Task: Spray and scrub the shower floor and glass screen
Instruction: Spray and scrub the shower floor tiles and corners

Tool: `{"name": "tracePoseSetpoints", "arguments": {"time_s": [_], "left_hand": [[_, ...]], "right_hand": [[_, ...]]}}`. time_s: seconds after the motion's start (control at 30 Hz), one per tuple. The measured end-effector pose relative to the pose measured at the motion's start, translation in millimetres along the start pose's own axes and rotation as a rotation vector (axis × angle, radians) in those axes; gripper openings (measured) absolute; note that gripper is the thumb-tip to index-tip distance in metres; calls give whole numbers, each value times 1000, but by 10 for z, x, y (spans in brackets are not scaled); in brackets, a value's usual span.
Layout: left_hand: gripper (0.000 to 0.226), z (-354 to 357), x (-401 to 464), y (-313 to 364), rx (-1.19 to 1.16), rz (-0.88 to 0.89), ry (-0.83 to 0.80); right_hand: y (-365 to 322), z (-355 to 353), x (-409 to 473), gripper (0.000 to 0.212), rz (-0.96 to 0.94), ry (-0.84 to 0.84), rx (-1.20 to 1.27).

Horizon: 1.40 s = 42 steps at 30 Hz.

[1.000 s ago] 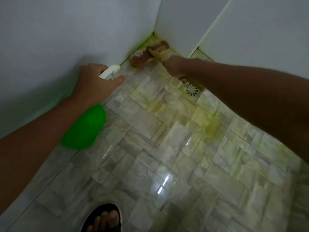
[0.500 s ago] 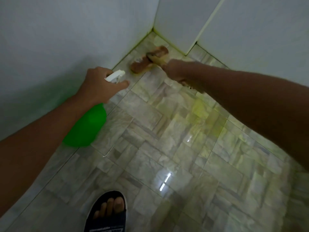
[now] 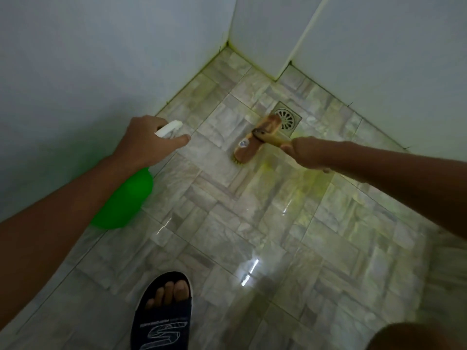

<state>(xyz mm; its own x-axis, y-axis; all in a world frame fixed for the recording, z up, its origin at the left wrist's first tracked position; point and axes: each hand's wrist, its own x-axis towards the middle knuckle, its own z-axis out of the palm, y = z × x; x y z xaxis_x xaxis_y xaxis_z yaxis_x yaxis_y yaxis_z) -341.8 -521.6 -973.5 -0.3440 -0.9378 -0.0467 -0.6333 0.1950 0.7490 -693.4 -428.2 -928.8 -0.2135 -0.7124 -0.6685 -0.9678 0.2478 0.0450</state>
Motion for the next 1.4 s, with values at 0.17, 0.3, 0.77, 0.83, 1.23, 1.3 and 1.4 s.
{"name": "tracePoseSetpoints", "arguments": {"time_s": [0.17,0.3,0.77,0.83,1.23,1.3,1.4], "left_hand": [[66,80,-74,27,87,75,-54],[59,57,-123,89,104,118,-72],[53,796,-261,853,8,303,-295],[54,912,-294,977,12,336,-339],[65,1318,-278,1310,119,243,-442],[62,1326,-269,1333,129,238,-408],[56,1324,-211,1334,148,231,-333]], "right_hand": [[-628,-178,624,57,53,100,222],[-907,132,249,46,22,157,384],[-574,1160,-1531,44,525,155,1136],[-558,1293,-1765,42,596,112,1169],[-401,1610,-1963,32,609,-6,1026],[-336,1658,-1917,33,620,-3,1006],[-217,1670,-1904,41,596,-40,950]]}}
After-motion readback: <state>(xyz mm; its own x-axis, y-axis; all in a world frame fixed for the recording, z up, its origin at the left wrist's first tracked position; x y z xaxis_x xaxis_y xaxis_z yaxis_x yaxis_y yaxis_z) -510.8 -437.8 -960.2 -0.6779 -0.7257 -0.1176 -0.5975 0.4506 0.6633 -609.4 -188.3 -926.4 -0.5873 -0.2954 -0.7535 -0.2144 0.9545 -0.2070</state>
